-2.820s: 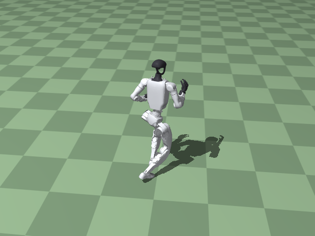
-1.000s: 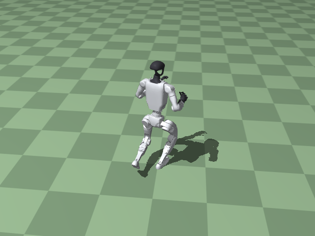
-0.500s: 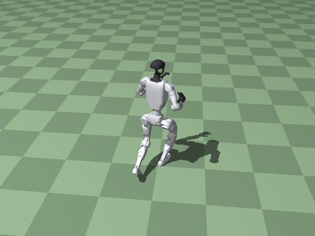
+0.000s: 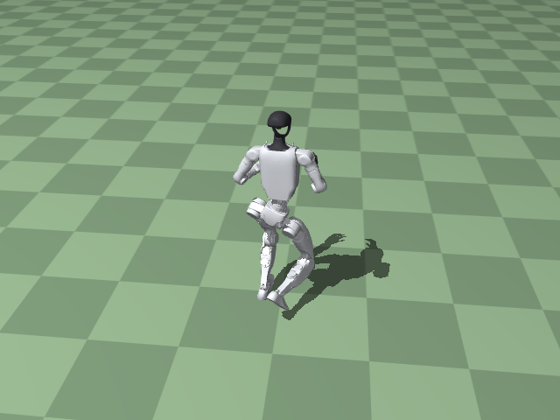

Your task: Run

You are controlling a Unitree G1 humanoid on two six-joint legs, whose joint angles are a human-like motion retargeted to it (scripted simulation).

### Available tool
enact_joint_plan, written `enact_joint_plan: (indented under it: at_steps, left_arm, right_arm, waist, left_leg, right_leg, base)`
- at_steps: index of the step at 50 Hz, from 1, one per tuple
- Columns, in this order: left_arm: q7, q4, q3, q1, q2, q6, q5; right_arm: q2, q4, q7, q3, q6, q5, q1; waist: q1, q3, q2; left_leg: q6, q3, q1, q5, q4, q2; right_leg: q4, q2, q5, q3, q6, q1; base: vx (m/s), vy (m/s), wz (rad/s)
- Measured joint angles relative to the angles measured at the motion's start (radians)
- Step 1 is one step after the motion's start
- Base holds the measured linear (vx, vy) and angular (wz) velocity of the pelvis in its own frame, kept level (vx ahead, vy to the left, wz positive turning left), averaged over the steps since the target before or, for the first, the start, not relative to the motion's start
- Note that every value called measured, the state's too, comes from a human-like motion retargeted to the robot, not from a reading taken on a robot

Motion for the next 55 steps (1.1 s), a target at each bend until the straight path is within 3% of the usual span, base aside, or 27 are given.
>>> enact_joint_plan:
  at_steps: [2,4,9,11,15,18,20,22,25,28,30,32,34,37,39,41,43,47,49,52,55]
  left_arm:
    - [0.029,0.03,-0.03,-0.101,-0.012,0.015,0.021]
    - [0.033,0.043,-0.051,-0.16,-0.027,0.017,0.017]
    - [-0.01,0.029,-0.121,-0.222,-0.051,-0.049,-0.021]
    - [-0.027,0.016,-0.154,-0.231,-0.045,-0.076,-0.026]
    - [-0.049,0.008,-0.2,-0.201,-0.045,-0.077,-0.019]
    - [-0.056,0.028,-0.187,-0.168,-0.031,-0.026,-0.006]
    - [-0.058,0.04,-0.16,-0.139,-0.02,-0.002,0.0]
    - [-0.062,0.03,-0.121,-0.085,-0.007,-0.005,-0.019]
    - [-0.065,-0.001,-0.058,0.019,0.023,-0.033,-0.061]
    - [-0.067,-0.013,-0.015,0.117,0.034,-0.061,-0.086]
    - [-0.065,-0.018,0.001,0.166,0.031,-0.064,-0.101]
    - [-0.058,-0.022,0.005,0.183,0.022,-0.06,-0.105]
    - [-0.052,-0.027,-0.002,0.183,0.02,-0.058,-0.087]
    - [-0.029,-0.036,-0.01,0.133,0.036,-0.046,-0.021]
    - [0.002,-0.025,-0.024,0.043,0.051,-0.025,0.039]
    - [0.036,0.001,-0.054,-0.072,0.058,-0.004,0.076]
    - [0.044,0.018,-0.08,-0.135,0.045,-0.004,0.07]
    - [-0.003,0.048,-0.129,-0.148,0.004,-0.042,0.035]
    - [-0.034,0.066,-0.151,-0.129,-0.005,-0.059,0.035]
    - [-0.055,0.077,-0.153,-0.075,-0.009,-0.07,0.039]
    - [-0.048,0.07,-0.115,-0.013,0.001,-0.067,0.025]
  right_arm:
    - [-0.015,0.016,0.019,0.001,-0.001,-0.01,0.052]
    - [-0.05,0.004,0.039,0.004,-0.017,0.009,0.116]
    - [-0.125,-0.028,0.071,-0.011,-0.048,0.093,0.266]
    - [-0.134,-0.038,0.062,-0.025,-0.055,0.116,0.295]
    - [-0.128,-0.056,0.018,-0.031,-0.058,0.122,0.273]
    - [-0.116,-0.055,-0.044,-0.042,-0.023,0.077,0.143]
    - [-0.101,-0.041,-0.082,-0.045,0.002,0.04,0.027]
    - [-0.082,-0.036,-0.116,-0.043,0.01,0.038,-0.069]
    - [-0.058,-0.053,-0.145,-0.03,-0.01,0.078,-0.133]
    - [-0.04,-0.071,-0.137,-0.008,-0.043,0.108,-0.108]
    - [-0.037,-0.072,-0.119,0.002,-0.065,0.114,-0.079]
    - [-0.035,-0.07,-0.1,0.014,-0.076,0.111,-0.052]
    - [-0.033,-0.06,-0.082,0.029,-0.078,0.099,-0.017]
    - [-0.026,-0.039,-0.056,0.038,-0.067,0.068,0.032]
    - [-0.019,-0.021,-0.042,0.033,-0.054,0.042,0.05]
    - [-0.021,-0.016,-0.032,0.022,-0.051,0.031,0.06]
    - [-0.041,-0.038,-0.025,0.021,-0.063,0.049,0.087]
    - [-0.073,-0.068,0.008,0.026,-0.081,0.096,0.127]
    - [-0.074,-0.068,0.02,0.025,-0.083,0.108,0.125]
    - [-0.065,-0.073,0.014,0.019,-0.083,0.107,0.094]
    - [-0.05,-0.056,-0.001,0.002,-0.08,0.098,0.037]
  waist:
    - [-0.06,-0.001,0.006]
    - [-0.103,-0.016,0.064]
    - [-0.162,-0.079,0.26]
    - [-0.153,-0.1,0.321]
    - [-0.102,-0.1,0.355]
    - [-0.024,-0.056,0.354]
    - [0.04,-0.033,0.351]
    - [0.087,-0.028,0.326]
    - [0.121,-0.031,0.242]
    - [0.128,-0.061,0.158]
    - [0.109,-0.083,0.107]
    - [0.088,-0.09,0.077]
    - [0.073,-0.086,0.062]
    - [0.035,-0.065,0.043]
    - [-0.006,-0.038,0.03]
    - [-0.054,-0.027,0.028]
    - [-0.087,-0.041,0.071]
    - [-0.103,-0.093,0.209]
    - [-0.083,-0.112,0.245]
    - [-0.021,-0.115,0.256]
    - [0.048,-0.094,0.226]
  left_leg:
    - [-0.001,-0.033,0.121,0.0,-0.063,-0.027]
    - [-0.031,-0.06,0.266,0.022,-0.131,-0.001]
    - [-0.266,-0.099,0.481,0.291,-0.13,0.229]
    - [-0.314,-0.101,0.48,0.397,-0.005,0.329]
    - [-0.265,-0.071,0.446,0.421,0.346,0.484]
    - [-0.169,-0.086,0.326,0.304,0.591,0.588]
    - [-0.102,-0.086,0.193,0.194,0.672,0.639]
    - [-0.073,-0.074,0.058,0.12,0.624,0.611]
    - [-0.086,-0.015,-0.064,0.093,0.365,0.467]
    - [-0.147,0.039,-0.108,0.175,-0.013,0.287]
    - [-0.176,0.051,-0.099,0.246,-0.265,0.153]
    - [-0.169,0.045,-0.075,0.275,-0.365,0.07]
    - [-0.134,0.043,-0.084,0.244,-0.275,0.041]
    - [-0.032,0.031,-0.06,0.099,-0.078,0.009]
    - [0.0,0.013,-0.021,0.01,-0.003,0.002]
    - [0.0,-0.013,0.044,0.0,-0.025,-0.005]
    - [-0.026,-0.036,0.135,0.013,-0.057,0.023]
    - [-0.19,-0.083,0.216,0.198,-0.013,0.205]
    - [-0.224,-0.089,0.171,0.267,0.096,0.281]
    - [-0.189,-0.064,0.071,0.19,0.217,0.346]
    - [-0.128,-0.051,-0.008,0.041,0.17,0.3]
  right_leg:
    - [0.011,0.002,-0.078,0.025,-0.036,-0.125]
    - [-0.073,0.08,-0.13,0.001,-0.051,-0.211]
    - [-0.562,0.402,-0.137,-0.143,-0.023,-0.293]
    - [-0.714,0.512,-0.119,-0.166,-0.014,-0.3]
    - [-0.616,0.575,-0.176,-0.172,-0.093,-0.289]
    - [-0.499,0.59,-0.291,-0.173,-0.18,-0.23]
    - [-0.496,0.601,-0.308,-0.161,-0.197,-0.188]
    - [-0.51,0.582,-0.305,-0.136,-0.173,-0.129]
    - [-0.551,0.489,-0.23,-0.088,-0.076,-0.016]
    - [-0.568,0.358,-0.038,-0.07,0.047,0.057]
    - [-0.527,0.251,0.058,-0.07,0.099,0.082]
    - [-0.442,0.162,0.097,-0.075,0.109,0.098]
    - [-0.326,0.089,0.097,-0.078,0.091,0.106]
    - [-0.143,0.005,0.042,-0.061,0.048,0.079]
    - [-0.059,-0.017,-0.042,-0.037,0.008,0.004]
    - [-0.047,-0.01,-0.124,-0.017,-0.027,-0.111]
    - [-0.132,0.061,-0.184,-0.036,-0.041,-0.194]
    - [-0.49,0.315,-0.173,-0.128,-0.033,-0.231]
    - [-0.598,0.396,-0.142,-0.141,-0.02,-0.212]
    - [-0.576,0.407,-0.145,-0.151,-0.028,-0.139]
    - [-0.461,0.328,-0.174,-0.16,-0.033,-0.037]
  base:
    - [0.02,0.05,-0.14]
    - [0.1,0.08,-0.65]
    - [0.08,-0.09,-0.46]
    - [-0.05,-0.1,-0.19]
    - [-0.07,-0.06,-0.09]
    - [-0.05,-0.07,-0.05]
    - [-0.08,-0.03,-0.04]
    - [0.02,0.01,0.24]
    - [0.07,0.05,0.77]
    - [0.04,0.07,0.9]
    - [0.0,0.08,0.85]
    - [-0.03,0.06,0.43]
    - [0.0,0.0,0.0]
    - [0.0,0.0,0.0]
    - [-0.08,-0.04,0.08]
    - [-0.04,-0.02,0.06]
    - [0.05,0.04,-0.43]
    - [0.04,-0.05,-0.33]
    - [-0.04,-0.06,0.11]
    - [-0.04,-0.02,0.1]
    - [0.0,0.0,0.0]
